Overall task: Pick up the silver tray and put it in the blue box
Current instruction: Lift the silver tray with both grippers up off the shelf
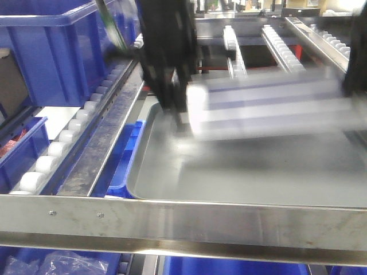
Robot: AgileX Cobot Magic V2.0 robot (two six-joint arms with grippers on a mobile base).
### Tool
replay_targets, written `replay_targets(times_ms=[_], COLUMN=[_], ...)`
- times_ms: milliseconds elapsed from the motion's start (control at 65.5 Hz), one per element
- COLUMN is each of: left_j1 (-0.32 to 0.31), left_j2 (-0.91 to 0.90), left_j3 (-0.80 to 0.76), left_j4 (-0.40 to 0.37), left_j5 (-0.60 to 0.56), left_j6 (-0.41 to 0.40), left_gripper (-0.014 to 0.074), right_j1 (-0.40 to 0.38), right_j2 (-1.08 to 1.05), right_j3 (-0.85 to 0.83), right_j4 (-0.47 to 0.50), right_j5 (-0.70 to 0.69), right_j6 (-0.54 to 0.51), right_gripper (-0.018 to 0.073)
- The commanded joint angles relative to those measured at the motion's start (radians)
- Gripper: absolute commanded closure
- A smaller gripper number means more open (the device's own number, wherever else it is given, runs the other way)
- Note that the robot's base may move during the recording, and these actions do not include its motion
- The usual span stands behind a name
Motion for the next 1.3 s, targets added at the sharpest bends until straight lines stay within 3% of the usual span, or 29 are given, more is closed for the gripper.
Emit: replay_targets(times_ms=[0, 427, 702, 1282], left_j1=[0.009, -0.001, -0.050, -0.050], left_j2=[-0.127, -0.373, -0.383, -0.366], left_j3=[-0.024, -0.022, 0.044, 0.046], left_j4=[0.071, 0.114, 0.112, 0.104], left_j5=[0.053, 0.257, 0.217, 0.226], left_j6=[0.010, 0.044, 0.052, 0.054], left_gripper=[0.0702, 0.0702, 0.0702, 0.0702], right_j1=[0.020, 0.139, 0.143, 0.143], right_j2=[-0.104, -0.195, -0.194, -0.194], right_j3=[-0.046, -0.055, -0.087, -0.087], right_j4=[-0.023, -0.041, -0.104, -0.117], right_j5=[-0.005, 0.072, 0.097, 0.109], right_j6=[-0.001, 0.095, 0.115, 0.115], right_gripper=[0.0498, 0.0497, 0.0497, 0.0498])
